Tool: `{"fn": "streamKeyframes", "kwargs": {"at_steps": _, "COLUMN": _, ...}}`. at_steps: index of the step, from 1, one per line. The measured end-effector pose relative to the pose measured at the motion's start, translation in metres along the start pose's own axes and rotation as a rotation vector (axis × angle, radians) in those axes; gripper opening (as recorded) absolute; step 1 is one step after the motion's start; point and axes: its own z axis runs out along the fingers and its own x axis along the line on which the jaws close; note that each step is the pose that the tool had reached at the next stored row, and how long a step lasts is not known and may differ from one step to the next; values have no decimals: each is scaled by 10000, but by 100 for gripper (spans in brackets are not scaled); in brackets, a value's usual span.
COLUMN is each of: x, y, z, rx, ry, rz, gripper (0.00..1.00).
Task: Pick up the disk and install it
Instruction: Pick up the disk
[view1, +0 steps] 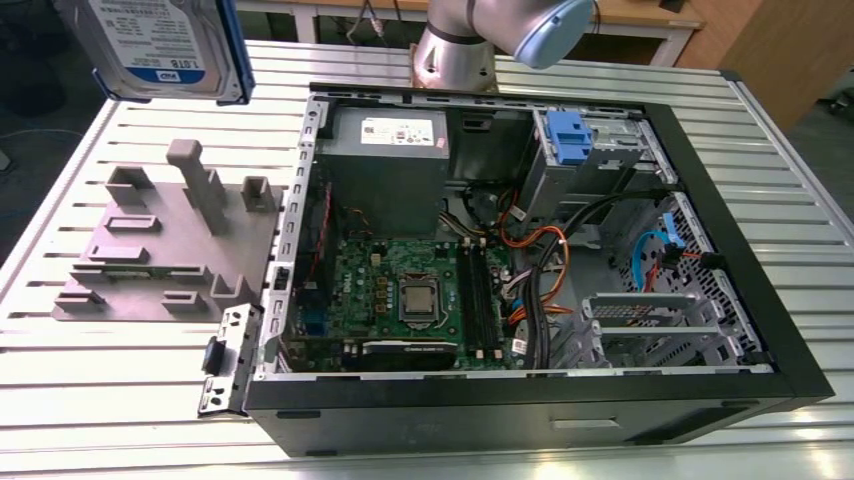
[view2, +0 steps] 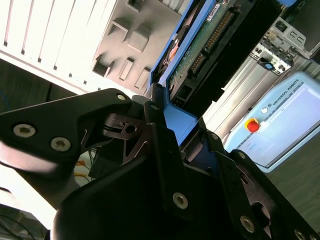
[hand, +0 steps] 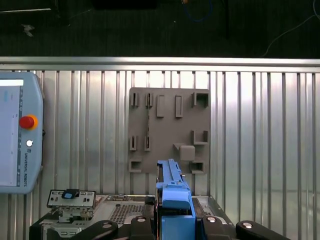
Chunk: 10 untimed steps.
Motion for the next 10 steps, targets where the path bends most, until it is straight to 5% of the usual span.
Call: {"fn": "streamKeyframes", "kwargs": {"at_steps": 10, "x": -1, "y": -149, "z": -1, "rx": 0, "ry": -1, "rz": 1, "gripper": 36}}
